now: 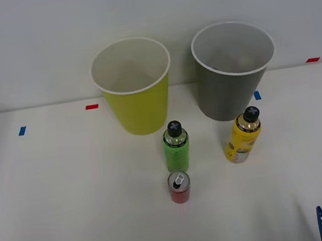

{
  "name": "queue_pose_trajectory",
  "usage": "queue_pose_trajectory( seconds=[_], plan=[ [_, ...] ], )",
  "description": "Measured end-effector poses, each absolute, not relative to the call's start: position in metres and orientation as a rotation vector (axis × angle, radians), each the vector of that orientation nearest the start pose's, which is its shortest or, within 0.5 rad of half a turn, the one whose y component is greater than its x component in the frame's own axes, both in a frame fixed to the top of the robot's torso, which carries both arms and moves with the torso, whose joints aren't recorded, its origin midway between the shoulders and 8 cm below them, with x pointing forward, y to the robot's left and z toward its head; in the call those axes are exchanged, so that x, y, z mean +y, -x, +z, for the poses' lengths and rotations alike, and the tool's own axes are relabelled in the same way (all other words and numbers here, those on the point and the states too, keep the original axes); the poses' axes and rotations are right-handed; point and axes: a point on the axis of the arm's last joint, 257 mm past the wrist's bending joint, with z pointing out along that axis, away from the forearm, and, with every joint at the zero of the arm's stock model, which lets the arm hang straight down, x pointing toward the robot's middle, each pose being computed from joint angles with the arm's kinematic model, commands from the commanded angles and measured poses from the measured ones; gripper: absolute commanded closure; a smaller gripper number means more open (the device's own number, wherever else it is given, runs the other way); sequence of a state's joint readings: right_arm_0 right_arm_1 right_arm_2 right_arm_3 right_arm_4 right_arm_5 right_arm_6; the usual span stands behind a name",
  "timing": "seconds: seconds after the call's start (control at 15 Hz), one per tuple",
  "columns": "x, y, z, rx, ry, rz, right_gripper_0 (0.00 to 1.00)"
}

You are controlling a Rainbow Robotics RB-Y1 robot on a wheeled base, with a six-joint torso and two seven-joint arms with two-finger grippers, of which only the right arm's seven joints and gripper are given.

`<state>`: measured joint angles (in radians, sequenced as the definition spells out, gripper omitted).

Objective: Put cans in the gray bin, plastic bottles in the light green bin

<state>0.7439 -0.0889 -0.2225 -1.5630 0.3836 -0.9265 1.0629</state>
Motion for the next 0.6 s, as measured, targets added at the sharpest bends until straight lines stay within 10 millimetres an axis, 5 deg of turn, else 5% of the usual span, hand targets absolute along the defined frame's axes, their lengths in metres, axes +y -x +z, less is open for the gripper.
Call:
queue_pose_trajectory(
  seconds=[0.6],
  plan=[
    [-0.3461,-0.2481,-0.2924,1.455,0.059,-0.062,0.0]
  ],
)
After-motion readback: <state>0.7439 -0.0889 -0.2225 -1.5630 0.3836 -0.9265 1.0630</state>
